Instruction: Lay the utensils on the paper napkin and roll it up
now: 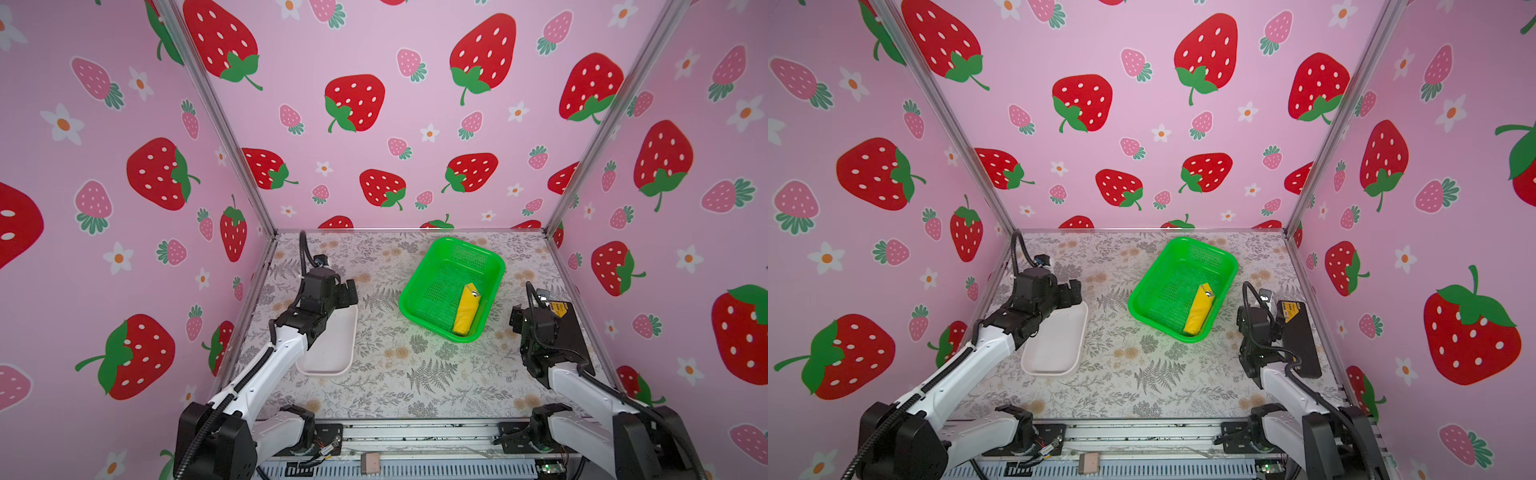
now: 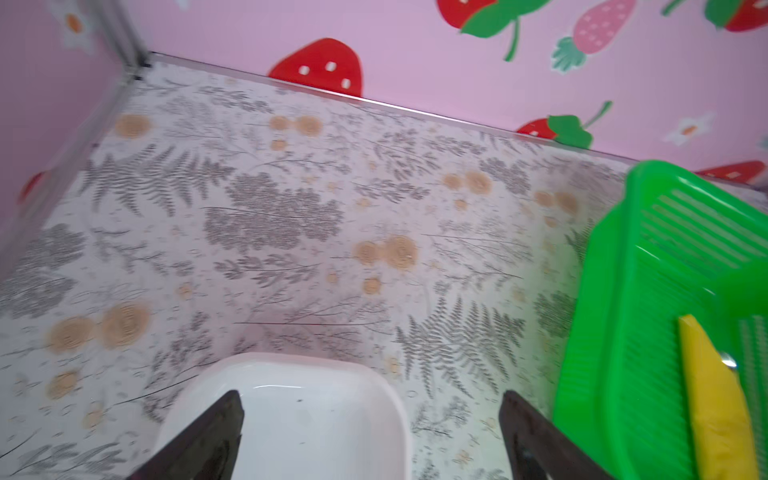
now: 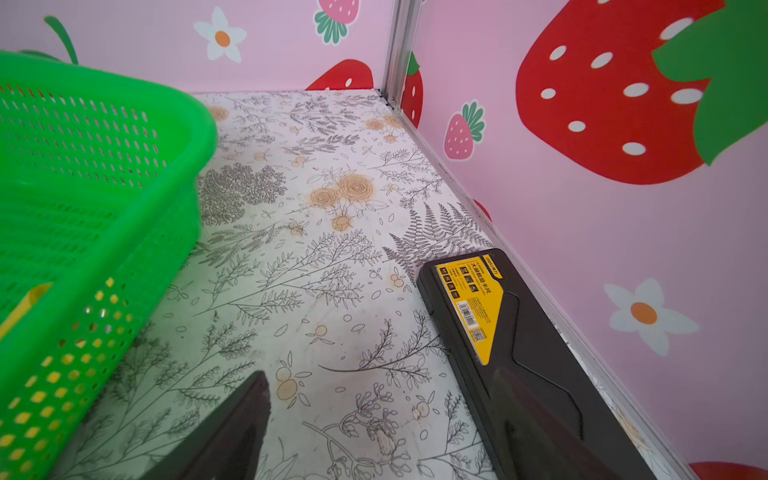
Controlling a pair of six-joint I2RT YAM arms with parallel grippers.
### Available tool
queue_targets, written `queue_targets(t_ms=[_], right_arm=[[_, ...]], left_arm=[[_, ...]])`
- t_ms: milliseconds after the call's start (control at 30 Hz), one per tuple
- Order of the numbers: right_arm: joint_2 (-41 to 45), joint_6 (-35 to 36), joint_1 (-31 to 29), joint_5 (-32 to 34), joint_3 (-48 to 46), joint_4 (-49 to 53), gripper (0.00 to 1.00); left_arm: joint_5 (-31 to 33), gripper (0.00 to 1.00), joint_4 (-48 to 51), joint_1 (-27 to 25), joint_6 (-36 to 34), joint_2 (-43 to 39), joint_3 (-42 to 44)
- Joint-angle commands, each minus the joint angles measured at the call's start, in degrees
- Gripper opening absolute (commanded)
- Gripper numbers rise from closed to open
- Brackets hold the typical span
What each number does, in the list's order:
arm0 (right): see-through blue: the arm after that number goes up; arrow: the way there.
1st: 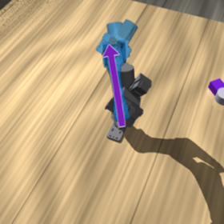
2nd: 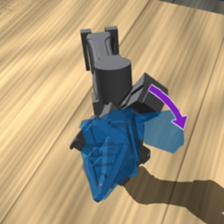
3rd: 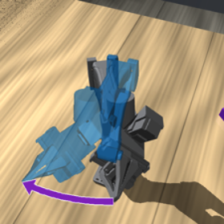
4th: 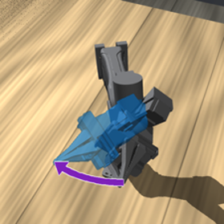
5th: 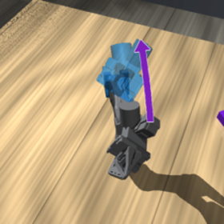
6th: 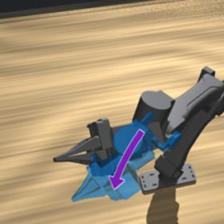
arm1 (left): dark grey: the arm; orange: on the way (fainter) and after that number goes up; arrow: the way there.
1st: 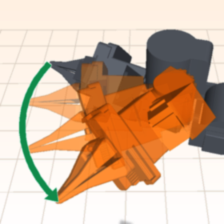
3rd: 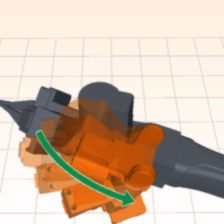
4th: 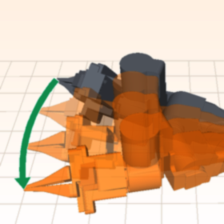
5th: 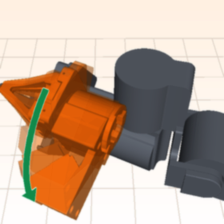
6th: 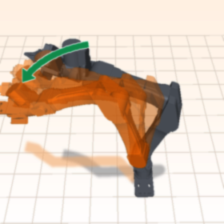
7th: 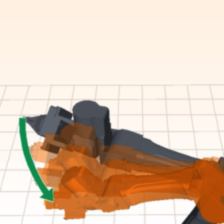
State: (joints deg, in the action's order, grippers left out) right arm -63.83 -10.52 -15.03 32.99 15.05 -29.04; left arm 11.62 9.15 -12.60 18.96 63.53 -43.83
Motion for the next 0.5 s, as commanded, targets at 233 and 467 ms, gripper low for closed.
queue_targets(t_ms=[233,467], right_arm=[[-12.2,10.1,3.6,-14.7,-3.4,-33.4,0.85],[-24.0,12.8,4.3,-19.0,-4.9,-50.5,0.85]], left_arm=[[13.0,0.99,-11.3,6.4,-1.0,2.4,5.0],[12.7,0.99,-21.2,8.8,-6.4,4.0,9.8]])
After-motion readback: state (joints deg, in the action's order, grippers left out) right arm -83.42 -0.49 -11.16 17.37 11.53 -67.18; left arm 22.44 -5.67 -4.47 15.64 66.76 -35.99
